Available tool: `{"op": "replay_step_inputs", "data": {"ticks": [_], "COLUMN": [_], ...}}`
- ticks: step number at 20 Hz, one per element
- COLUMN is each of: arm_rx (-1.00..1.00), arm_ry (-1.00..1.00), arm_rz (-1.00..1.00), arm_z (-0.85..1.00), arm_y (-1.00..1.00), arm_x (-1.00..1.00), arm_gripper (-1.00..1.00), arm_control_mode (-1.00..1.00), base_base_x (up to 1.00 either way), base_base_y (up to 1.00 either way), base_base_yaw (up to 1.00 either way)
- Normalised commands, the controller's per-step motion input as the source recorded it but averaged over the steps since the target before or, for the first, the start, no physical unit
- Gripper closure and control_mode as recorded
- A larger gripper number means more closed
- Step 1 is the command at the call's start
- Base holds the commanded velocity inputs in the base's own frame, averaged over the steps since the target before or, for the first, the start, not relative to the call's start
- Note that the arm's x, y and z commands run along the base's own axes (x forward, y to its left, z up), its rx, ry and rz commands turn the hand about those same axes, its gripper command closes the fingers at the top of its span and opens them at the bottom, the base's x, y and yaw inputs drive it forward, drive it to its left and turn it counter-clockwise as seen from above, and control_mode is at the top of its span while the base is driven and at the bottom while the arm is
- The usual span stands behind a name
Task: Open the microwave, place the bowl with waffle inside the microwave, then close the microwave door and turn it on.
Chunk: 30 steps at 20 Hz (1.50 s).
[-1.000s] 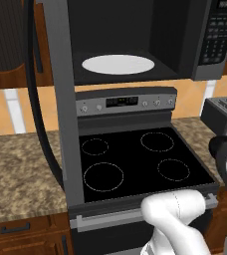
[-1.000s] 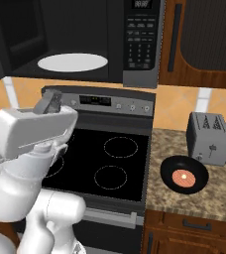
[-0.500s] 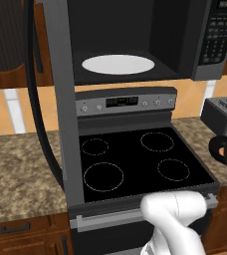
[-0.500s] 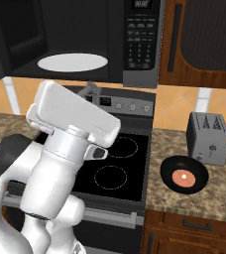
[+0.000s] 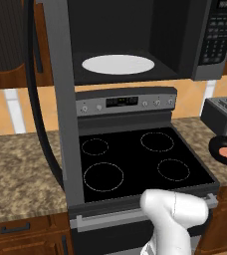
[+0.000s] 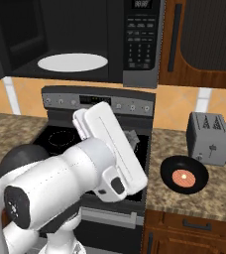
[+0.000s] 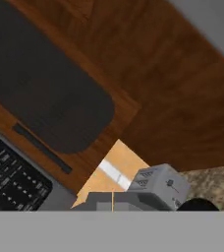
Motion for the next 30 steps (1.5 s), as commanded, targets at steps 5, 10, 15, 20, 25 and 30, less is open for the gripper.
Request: {"op": "replay_step_inputs", "data": {"ticks": [5,10,15,20,25,30], "arm_rx": [0.00,0.26,0.26,0.25,0.46,0.27], "arm_ry": [0.60,0.37,0.59,0.34,-0.11,-0.14], "arm_rz": [-0.03,0.00,-0.19,-0.17,-0.01,0.00], "arm_z": [-0.84,-0.74,-0.52,-0.73,-0.95,-0.62], "arm_y": [-0.06,-0.21,-0.36,-0.68,-0.86,-0.49], "arm_x": [0.01,0.24,0.91,0.61,0.05,0.03], "arm_gripper": [1.00,1.00,1.00,1.00,-1.00,-1.00], "arm_control_mode": [-1.00,-1.00,-1.00,-1.00,-1.00,-1.00], "base_base_x": [0.00,0.00,0.00,0.00,0.00,0.00], "base_base_y": [0.00,0.00,0.00,0.00,0.00,0.00], "base_base_yaw": [0.00,0.00,0.00,0.00,0.00,0.00]}}
